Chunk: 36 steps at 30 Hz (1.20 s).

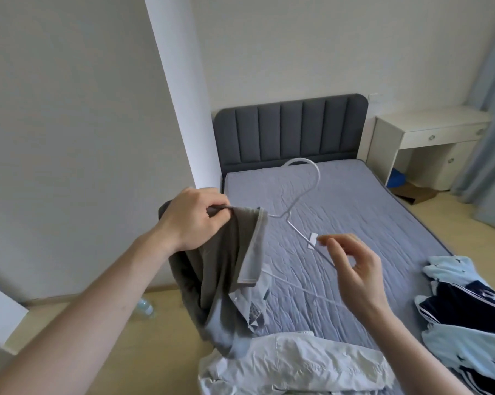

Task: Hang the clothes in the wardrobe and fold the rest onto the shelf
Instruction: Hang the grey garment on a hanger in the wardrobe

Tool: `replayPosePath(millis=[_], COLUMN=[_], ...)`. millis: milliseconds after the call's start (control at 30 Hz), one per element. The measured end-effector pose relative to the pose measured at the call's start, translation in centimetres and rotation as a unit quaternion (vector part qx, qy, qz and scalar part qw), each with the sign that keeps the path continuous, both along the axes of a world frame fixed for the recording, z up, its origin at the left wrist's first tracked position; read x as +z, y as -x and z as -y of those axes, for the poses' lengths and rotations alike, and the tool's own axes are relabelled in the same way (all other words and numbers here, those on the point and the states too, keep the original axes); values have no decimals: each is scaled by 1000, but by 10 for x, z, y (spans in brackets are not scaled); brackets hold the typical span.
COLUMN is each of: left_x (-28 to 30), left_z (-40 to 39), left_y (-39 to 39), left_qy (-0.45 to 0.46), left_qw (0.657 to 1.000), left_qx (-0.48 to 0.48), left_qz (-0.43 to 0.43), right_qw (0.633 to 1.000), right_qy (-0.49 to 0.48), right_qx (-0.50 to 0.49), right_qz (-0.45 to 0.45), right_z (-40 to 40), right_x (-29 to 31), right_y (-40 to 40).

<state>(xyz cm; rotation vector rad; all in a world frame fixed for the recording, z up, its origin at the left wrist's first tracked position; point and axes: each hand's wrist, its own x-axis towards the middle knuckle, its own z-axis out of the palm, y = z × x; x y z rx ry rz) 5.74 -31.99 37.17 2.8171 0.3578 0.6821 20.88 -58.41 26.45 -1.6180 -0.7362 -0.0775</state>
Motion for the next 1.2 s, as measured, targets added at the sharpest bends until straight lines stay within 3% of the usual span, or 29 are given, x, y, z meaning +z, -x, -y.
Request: replayPosePath(millis=[67, 200, 400, 533, 667, 833, 1000, 1200], left_x=[3, 14, 33, 44, 52, 57, 38, -9], left_z=[-5, -15, -18, -12, -7, -17, -48, -75], left_y=[4, 11, 18, 23, 28, 45, 68, 70], left_qy=[21, 36, 23, 25, 21, 29, 0, -49], left_qw=[999, 997, 996, 996, 996, 995, 994, 986], left_qx=[33, 52, 65, 53, 52, 68, 107, 133], left_qz=[7, 34, 60, 63, 68, 64, -3, -92], right_qw=[997, 979, 969, 935, 897, 932, 946, 963], right_qy=[-28, -79, 88, 216, 294, 200, 90, 86], right_qx=[-67, -95, 52, 167, 216, 159, 91, 118], right_qz=[-6, -161, -226, -226, -248, -256, -297, -226], right_z=[9, 11, -32, -76, -113, -121, -91, -60], right_x=[-11, -49, -98, -100, -112, -122, -111, -5], right_y=[-4, 6, 40, 47, 44, 26, -52, -95])
